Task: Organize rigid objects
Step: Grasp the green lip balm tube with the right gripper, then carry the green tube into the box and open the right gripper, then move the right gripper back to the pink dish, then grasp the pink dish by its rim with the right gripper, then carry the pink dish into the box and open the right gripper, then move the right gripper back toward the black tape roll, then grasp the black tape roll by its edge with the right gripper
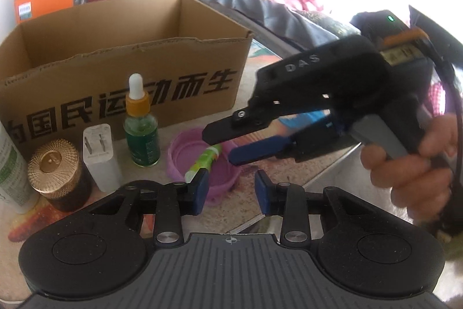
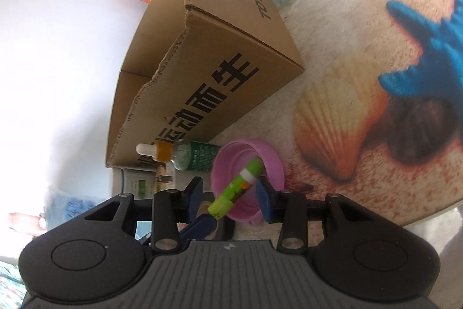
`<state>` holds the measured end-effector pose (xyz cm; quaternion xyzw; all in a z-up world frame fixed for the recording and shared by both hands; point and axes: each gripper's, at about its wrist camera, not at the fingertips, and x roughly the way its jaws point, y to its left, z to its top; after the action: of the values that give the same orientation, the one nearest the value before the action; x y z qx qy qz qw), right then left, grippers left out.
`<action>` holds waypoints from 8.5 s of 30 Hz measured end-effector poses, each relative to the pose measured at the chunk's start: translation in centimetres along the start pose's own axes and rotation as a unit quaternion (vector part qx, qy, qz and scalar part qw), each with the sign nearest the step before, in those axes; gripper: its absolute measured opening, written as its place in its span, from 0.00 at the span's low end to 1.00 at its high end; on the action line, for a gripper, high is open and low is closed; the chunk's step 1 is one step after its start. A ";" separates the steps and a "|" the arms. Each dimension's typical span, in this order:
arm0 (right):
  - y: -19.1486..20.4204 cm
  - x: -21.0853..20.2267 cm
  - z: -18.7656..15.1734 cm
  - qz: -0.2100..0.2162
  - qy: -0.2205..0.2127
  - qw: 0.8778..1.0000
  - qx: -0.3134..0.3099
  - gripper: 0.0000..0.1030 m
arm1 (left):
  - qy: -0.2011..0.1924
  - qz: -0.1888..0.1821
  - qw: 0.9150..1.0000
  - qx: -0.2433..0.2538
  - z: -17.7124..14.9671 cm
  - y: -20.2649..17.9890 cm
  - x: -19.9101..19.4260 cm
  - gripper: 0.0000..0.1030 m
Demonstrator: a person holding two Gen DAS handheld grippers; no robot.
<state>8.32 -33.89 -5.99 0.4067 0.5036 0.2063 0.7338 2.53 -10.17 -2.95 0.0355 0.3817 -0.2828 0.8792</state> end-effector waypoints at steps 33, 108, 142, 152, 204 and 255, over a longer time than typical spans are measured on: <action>8.1 -1.2 -1.1 -0.061 -0.027 0.987 -0.146 0.16 | -0.015 0.018 1.000 -0.011 2.9 0.6 -2.0 0.20; 11.1 -4.5 5.1 0.005 -0.084 0.979 -0.188 0.50 | -0.038 0.028 0.998 -0.041 6.3 7.5 -7.0 0.77; 2.4 2.0 -2.6 -0.177 -0.080 0.947 -0.256 0.09 | 0.050 0.073 0.994 0.056 0.2 -1.2 4.7 0.77; 1.9 1.6 -2.6 -0.166 -0.090 0.950 -0.249 0.09 | 0.051 0.071 0.995 0.046 0.2 -2.0 6.1 0.68; 17.4 21.1 13.0 -0.099 0.197 0.946 -0.237 0.09 | 0.082 0.141 0.985 -0.059 11.6 15.9 0.2 0.70; 8.1 8.1 -7.2 -0.136 -0.055 0.937 -0.317 0.31 | 0.043 0.112 0.993 -0.012 -3.2 3.8 0.5 0.65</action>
<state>5.91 -20.60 -5.26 0.0913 0.4215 0.2308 0.8722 2.69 -6.35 -6.14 0.0799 0.4162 -0.1760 0.8885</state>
